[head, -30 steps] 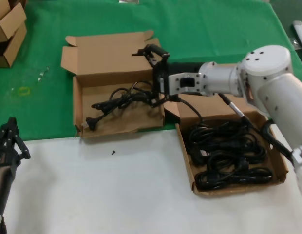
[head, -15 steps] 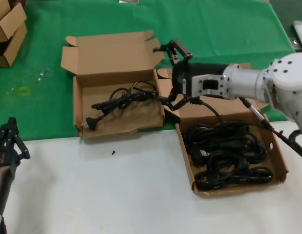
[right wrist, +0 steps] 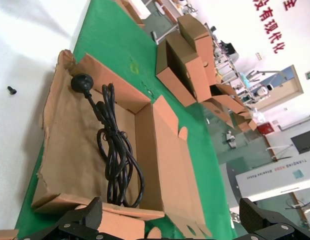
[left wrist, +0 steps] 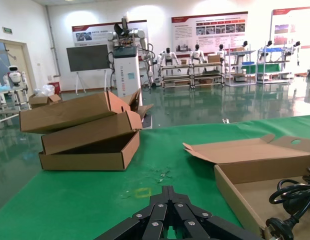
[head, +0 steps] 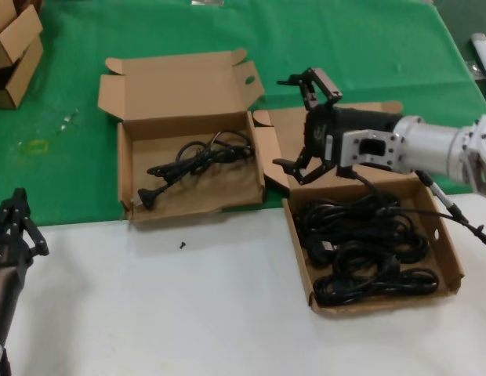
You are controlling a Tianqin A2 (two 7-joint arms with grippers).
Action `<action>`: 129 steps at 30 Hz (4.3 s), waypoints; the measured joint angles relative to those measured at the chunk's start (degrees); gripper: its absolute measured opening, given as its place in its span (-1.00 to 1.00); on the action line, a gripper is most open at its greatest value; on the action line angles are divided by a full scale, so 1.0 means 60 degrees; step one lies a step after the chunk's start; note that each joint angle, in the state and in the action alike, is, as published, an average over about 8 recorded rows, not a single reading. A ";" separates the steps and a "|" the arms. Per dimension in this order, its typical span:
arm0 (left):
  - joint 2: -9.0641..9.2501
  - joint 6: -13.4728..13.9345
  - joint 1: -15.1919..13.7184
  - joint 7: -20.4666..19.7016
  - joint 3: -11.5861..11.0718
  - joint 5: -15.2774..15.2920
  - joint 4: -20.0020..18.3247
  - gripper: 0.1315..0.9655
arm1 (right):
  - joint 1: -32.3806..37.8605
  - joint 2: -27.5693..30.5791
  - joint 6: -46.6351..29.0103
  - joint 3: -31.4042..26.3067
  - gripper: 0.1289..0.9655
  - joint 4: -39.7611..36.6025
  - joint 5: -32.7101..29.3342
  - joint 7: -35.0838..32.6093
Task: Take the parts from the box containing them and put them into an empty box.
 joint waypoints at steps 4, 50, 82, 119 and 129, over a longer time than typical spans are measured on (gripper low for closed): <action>0.0000 0.0000 0.0000 0.0000 0.0000 0.0000 0.0000 -0.97 | -0.0365 0.0241 0.0092 0.0102 1.00 0.0511 0.0105 0.0194; 0.0000 0.0000 0.0000 0.0003 0.0000 -0.0002 0.0000 0.19 | -0.4039 -0.0295 0.3484 0.1437 1.00 0.3330 0.1018 0.3576; 0.0000 0.0000 0.0000 0.0001 0.0000 -0.0002 0.0000 1.00 | -0.7206 -0.0892 0.6528 0.2603 1.00 0.5662 0.1799 0.6571; 0.0000 0.0000 0.0000 0.0003 0.0000 -0.0002 0.0000 1.00 | -0.7752 -0.0995 0.7056 0.2804 1.00 0.6063 0.1934 0.7090; 0.0000 0.0000 0.0000 0.0003 0.0000 -0.0002 0.0000 1.00 | -0.7752 -0.0995 0.7056 0.2804 1.00 0.6063 0.1934 0.7090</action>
